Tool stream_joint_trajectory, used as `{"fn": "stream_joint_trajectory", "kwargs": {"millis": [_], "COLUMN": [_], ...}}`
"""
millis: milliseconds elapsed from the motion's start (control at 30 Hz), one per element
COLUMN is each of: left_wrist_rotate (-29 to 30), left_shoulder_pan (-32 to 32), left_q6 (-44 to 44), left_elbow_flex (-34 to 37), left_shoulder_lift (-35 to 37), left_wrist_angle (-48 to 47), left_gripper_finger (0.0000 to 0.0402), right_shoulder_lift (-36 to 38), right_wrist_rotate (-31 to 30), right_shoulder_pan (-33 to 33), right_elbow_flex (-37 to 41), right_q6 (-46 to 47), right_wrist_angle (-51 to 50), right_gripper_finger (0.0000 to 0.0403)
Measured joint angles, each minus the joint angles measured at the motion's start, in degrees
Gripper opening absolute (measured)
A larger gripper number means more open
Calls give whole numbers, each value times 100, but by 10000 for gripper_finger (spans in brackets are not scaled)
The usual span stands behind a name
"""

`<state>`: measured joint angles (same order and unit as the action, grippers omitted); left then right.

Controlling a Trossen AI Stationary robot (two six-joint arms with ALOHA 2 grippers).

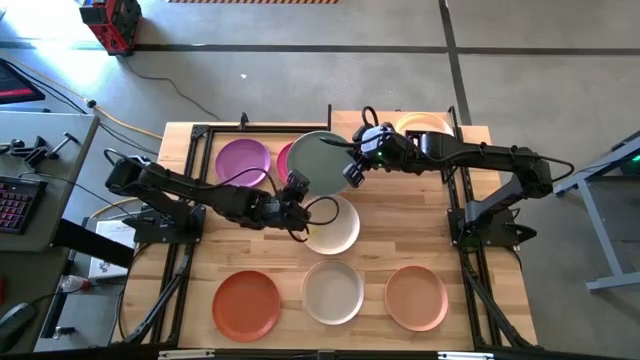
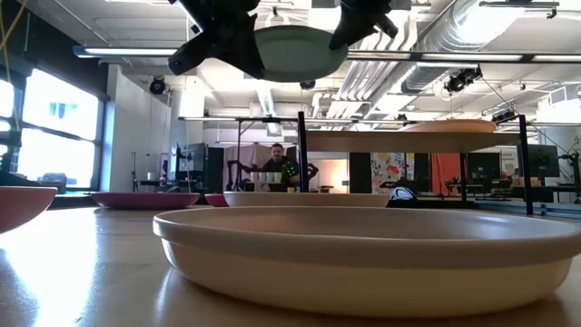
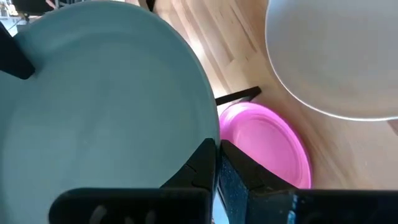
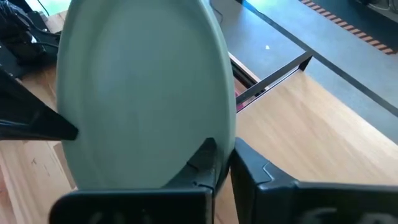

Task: Place and stack plates onto a shelf
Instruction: Stack the blue plate on top of the white plate

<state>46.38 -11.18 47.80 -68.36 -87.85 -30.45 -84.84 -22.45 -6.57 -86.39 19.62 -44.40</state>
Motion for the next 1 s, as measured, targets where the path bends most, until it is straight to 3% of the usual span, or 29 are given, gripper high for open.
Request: {"fn": "stream_joint_trajectory", "kwargs": {"millis": [333, 767, 1000], "left_wrist_rotate": [-20, -215, -226], "left_shoulder_pan": [0, 9, -60], "left_q6": [-344, -1374, -1758], "left_elbow_flex": [0, 0, 0], "left_shoulder_lift": [-2, -2, 1], "left_wrist_angle": [67, 87, 83], "left_gripper_finger": [8, 97, 117], "right_shoulder_lift": [2, 2, 2], "right_wrist_rotate": [-14, 58, 36], "right_shoulder_pan": [-7, -55, -104], "right_elbow_flex": [0, 0, 0], "right_q6": [-11, -26, -94], "right_wrist_angle": [-28, -171, -187], "right_gripper_finger": [1, 0, 1]}}
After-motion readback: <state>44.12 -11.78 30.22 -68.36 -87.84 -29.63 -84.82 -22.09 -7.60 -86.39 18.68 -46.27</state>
